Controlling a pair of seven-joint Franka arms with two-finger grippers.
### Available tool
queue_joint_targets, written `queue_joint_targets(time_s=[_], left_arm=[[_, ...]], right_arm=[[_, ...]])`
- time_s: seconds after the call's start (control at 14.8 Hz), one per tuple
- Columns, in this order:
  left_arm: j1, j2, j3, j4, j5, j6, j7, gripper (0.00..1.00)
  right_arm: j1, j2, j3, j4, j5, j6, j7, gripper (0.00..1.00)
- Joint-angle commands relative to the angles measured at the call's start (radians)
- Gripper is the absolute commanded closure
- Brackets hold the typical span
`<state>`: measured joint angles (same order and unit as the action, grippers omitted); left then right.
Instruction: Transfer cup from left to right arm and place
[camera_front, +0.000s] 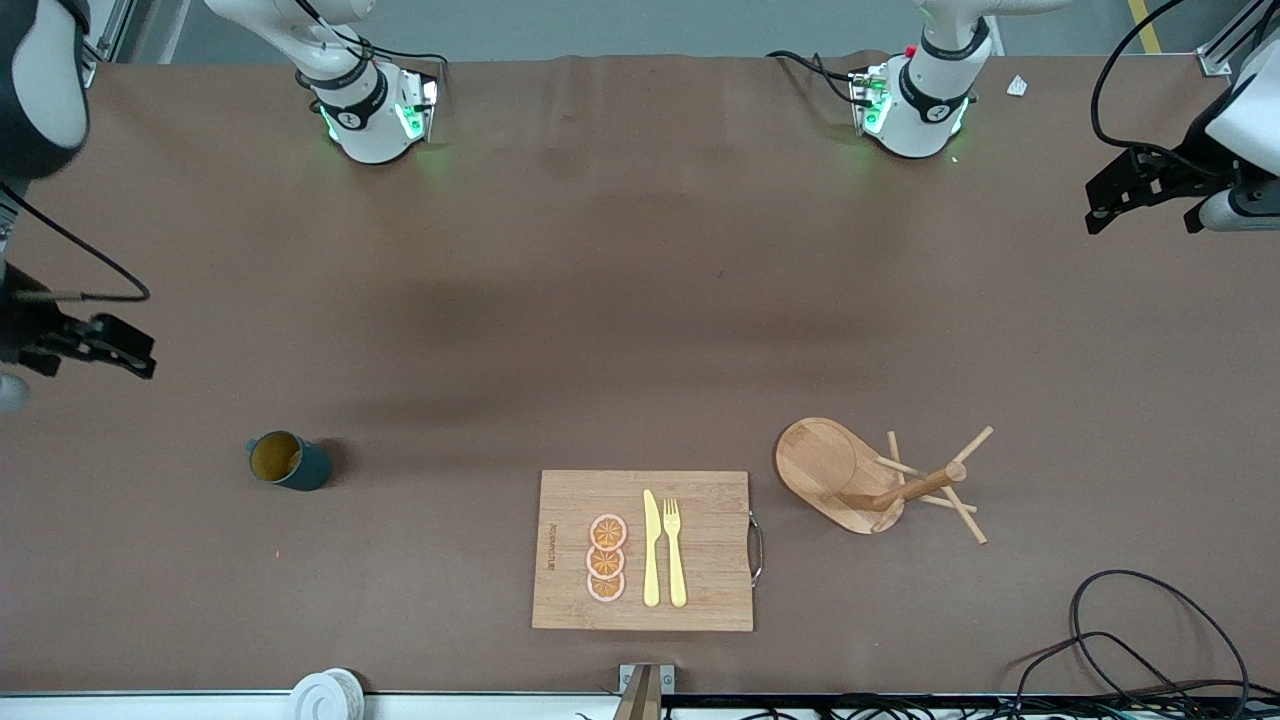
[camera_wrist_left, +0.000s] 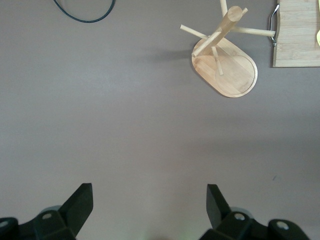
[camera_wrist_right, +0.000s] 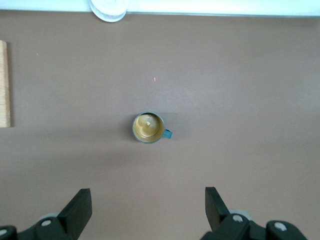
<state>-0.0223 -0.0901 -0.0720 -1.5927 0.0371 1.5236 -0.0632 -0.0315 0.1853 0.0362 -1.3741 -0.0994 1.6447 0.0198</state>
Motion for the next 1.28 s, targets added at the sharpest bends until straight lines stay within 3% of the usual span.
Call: queue_joint_targets(time_s=[0.0,0.88,1.01,1.22], left_arm=[[0.007,-0.011,-0.003,0.007,0.015,-0.011,0.014,0.00],[-0.001,-0.016,-0.022,0.002,-0.011,-0.065,0.013,0.00],[-0.001,-0.020,-0.032,-0.001,-0.019,-0.066,0.013,0.00],[0.004,-0.017,-0.040,0.007,-0.019,-0.066,0.016,0.00]], right_arm=[[-0.007,-0.052,0.005,-0.033,0.015,-0.067,-0.009,0.00],[-0.013,-0.060,0.002,0.026,0.032,-0.135,0.006,0.00],[-0.018,-0.060,-0.007,0.026,0.093,-0.144,0.006,0.00],[-0.028,-0.061,-0.001,0.026,0.103,-0.143,0.005,0.00]])
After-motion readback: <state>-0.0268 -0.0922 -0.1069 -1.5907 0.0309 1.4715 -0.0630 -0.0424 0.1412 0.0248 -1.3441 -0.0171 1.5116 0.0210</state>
